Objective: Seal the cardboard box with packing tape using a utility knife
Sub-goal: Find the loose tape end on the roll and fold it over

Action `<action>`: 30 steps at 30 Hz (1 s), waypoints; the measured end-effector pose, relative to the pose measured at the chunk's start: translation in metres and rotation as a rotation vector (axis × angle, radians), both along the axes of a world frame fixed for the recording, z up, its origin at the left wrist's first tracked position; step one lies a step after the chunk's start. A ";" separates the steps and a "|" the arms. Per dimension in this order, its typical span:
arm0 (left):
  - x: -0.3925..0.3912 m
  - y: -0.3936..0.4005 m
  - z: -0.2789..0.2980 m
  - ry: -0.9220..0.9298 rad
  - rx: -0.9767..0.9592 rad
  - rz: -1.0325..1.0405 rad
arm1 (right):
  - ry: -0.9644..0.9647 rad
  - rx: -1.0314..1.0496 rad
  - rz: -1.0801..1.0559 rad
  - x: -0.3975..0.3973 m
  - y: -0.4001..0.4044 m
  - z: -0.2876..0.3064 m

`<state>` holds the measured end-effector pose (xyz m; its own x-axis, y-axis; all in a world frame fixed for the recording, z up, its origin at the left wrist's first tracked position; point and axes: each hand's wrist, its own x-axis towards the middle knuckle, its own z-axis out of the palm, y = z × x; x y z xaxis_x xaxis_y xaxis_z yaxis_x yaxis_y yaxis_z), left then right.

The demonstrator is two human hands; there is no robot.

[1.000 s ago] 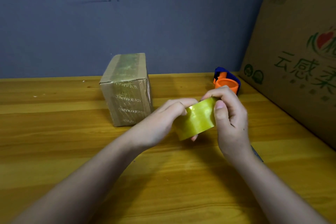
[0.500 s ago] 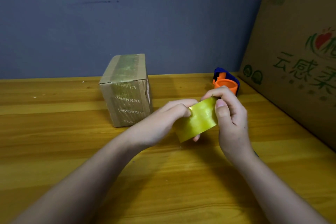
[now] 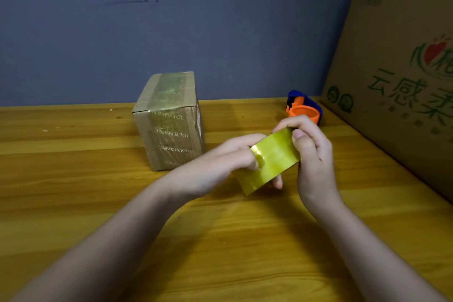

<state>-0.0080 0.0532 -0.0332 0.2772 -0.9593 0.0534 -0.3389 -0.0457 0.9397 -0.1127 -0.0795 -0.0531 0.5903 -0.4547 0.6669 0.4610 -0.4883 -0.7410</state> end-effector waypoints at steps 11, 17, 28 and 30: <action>-0.009 -0.005 -0.002 -0.368 -0.187 0.172 | 0.027 -0.428 -0.300 0.002 -0.002 -0.002; -0.005 -0.007 -0.009 -0.416 -0.199 0.264 | -0.004 -0.444 -0.311 0.003 0.003 -0.007; -0.006 -0.011 -0.012 -0.777 -0.100 0.397 | -0.056 -0.403 -0.302 0.004 0.003 -0.005; -0.005 -0.010 -0.013 -0.847 -0.077 0.422 | -0.027 -0.377 -0.285 0.004 0.002 -0.004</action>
